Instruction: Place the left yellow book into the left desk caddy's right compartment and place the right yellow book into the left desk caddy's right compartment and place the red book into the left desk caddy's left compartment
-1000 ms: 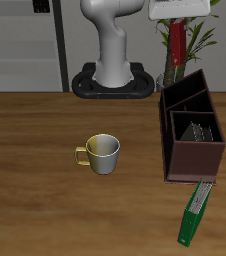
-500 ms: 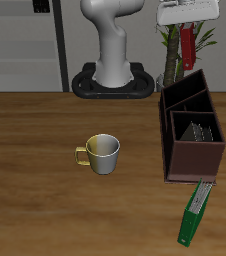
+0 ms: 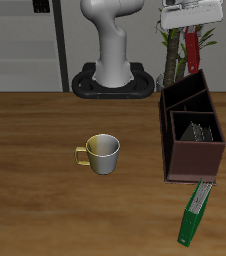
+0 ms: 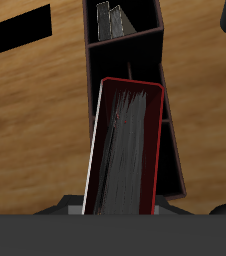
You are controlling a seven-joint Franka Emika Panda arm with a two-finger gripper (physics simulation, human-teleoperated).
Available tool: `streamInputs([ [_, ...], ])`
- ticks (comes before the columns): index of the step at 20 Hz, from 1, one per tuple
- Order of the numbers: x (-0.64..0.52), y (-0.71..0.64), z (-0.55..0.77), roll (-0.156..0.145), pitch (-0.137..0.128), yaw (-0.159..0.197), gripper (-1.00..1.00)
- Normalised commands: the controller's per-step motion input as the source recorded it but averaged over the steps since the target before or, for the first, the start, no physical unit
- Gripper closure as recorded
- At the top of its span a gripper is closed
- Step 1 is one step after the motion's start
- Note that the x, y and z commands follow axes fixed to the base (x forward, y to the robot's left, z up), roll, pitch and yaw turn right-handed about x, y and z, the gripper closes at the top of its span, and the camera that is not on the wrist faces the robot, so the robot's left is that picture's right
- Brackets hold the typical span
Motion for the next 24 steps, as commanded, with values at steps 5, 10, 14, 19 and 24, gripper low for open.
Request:
streamInputs([
  [5, 0.00, -0.04, -0.03, -0.006, 0.009, 0.003, 1.00],
  [10, 0.04, 0.02, -0.07, 0.021, 0.018, 0.047, 1.00],
  [14, 0.01, 0.00, -0.01, 0.004, -0.004, 0.051, 1.00],
  [19, 0.09, -0.08, -0.09, -0.027, 0.027, 0.029, 1.00],
  [24, -0.04, 0.02, 0.00, 0.017, -0.014, 0.072, 1.00],
])
